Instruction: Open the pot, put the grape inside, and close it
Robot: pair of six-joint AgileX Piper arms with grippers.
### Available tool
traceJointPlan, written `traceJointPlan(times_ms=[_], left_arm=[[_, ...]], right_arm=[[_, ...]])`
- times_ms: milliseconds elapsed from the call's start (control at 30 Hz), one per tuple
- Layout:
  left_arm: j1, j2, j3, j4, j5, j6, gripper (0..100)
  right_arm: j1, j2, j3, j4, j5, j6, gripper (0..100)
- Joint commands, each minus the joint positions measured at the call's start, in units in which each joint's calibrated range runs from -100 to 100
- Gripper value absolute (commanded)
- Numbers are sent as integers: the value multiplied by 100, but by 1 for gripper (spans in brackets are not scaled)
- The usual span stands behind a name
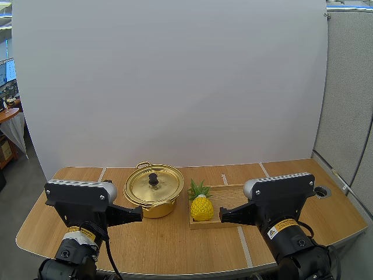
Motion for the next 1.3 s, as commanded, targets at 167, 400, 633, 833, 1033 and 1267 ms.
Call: traceJointPlan(times_ms=[167,400,633,833,1033,1267], left_arm=[[39,-22,19,59,1603,12,0],[46,-22,19,59,1638,2,0],[46,-22,19,59,1525,2,0],[46,-22,19,59,1525,2,0],[46,-22,19,59,1525,2,0],[46,-22,19,59,1525,2,0]], right_arm=[[-24,-42,0,-38,2032,7,0],[-24,-42,0,-39,2085,7,0],[-24,-42,0,-36,2072,7,0],[-24,-42,0,-36,2072,7,0],[-24,-42,0,-36,2072,7,0],[-24,-42,0,-36,2072,7,0]])
